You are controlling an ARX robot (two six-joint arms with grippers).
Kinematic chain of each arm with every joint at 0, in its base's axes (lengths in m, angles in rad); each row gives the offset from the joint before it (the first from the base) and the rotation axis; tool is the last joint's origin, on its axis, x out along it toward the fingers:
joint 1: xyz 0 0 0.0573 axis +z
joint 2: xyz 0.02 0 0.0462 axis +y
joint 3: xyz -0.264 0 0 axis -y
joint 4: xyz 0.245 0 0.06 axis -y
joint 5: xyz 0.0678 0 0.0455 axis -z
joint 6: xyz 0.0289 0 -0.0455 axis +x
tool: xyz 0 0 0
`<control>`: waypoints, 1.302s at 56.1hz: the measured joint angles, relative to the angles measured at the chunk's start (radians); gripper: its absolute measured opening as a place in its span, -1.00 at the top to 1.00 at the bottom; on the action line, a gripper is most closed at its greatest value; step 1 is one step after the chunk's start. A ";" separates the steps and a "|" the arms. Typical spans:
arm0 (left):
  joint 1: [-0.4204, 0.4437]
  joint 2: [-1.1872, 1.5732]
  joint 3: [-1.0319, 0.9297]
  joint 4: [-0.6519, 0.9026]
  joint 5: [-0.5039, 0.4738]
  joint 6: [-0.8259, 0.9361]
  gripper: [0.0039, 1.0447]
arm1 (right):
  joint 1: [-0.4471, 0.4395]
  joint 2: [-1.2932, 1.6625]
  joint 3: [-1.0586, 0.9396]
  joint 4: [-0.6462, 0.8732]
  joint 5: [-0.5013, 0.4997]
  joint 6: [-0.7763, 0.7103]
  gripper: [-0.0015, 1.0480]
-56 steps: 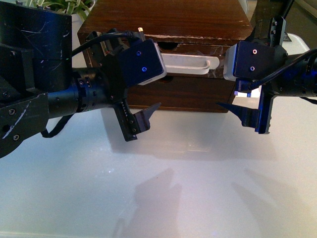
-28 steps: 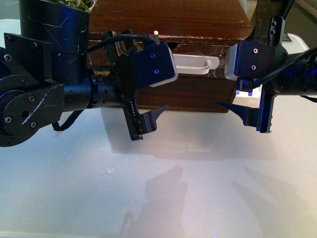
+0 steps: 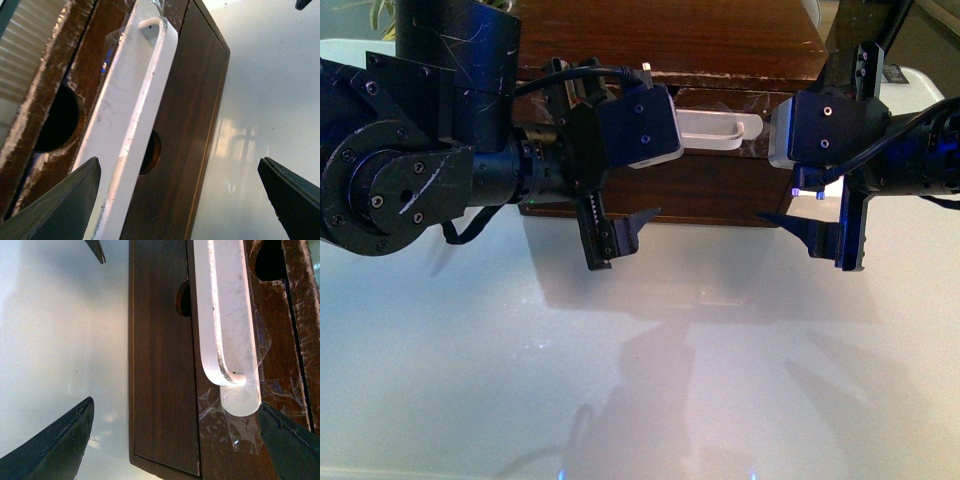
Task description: Open drawer
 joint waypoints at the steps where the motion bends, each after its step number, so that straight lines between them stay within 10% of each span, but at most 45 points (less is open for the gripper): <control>1: 0.000 0.002 0.000 -0.005 0.000 0.002 -0.84 | 0.000 0.002 0.002 -0.001 0.000 -0.002 -0.83; 73: 0.014 0.024 0.050 -0.085 0.019 0.107 -0.84 | 0.085 0.122 0.117 -0.012 0.035 -0.043 -0.83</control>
